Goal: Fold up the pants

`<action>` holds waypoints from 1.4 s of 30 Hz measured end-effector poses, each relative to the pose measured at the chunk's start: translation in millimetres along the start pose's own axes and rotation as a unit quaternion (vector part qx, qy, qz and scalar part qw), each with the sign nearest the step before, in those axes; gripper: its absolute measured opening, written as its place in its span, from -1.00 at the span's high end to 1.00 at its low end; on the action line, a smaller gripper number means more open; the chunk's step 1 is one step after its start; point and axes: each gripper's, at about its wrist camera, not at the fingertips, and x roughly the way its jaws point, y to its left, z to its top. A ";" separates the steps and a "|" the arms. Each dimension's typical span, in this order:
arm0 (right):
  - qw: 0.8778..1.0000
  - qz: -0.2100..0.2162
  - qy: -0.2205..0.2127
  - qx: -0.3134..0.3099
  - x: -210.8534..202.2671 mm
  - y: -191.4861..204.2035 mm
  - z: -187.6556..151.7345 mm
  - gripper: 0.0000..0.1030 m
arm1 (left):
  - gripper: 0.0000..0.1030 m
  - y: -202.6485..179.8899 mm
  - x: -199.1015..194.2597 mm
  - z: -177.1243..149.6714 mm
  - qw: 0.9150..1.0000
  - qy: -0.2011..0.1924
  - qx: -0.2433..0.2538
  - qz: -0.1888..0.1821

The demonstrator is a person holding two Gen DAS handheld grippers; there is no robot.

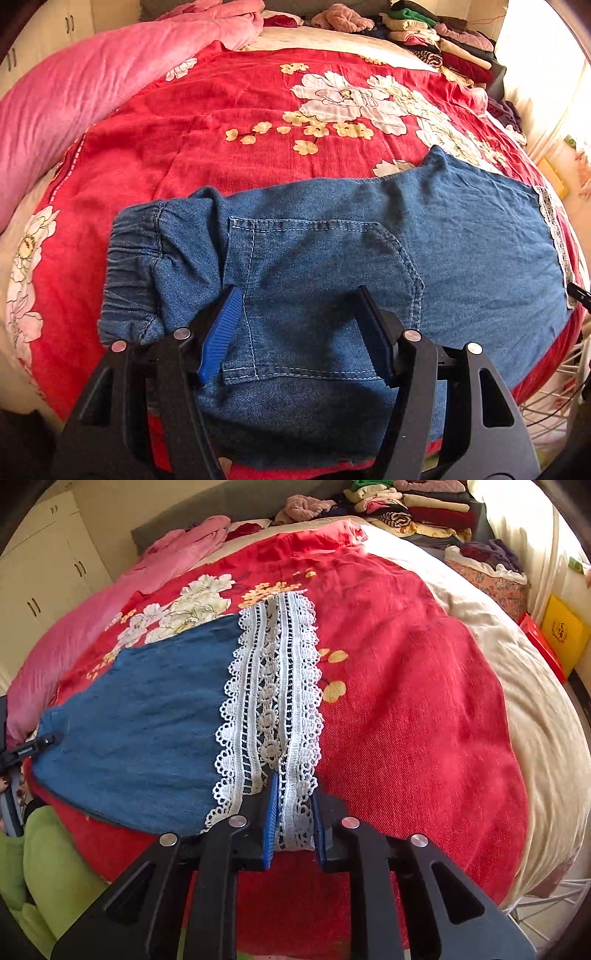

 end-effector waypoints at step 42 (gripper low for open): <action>0.997 0.026 -0.022 -0.069 3.3 74.7 -10.7 -0.63 | -0.81 -157.6 36.9 11.2 0.984 0.001 0.175 -0.027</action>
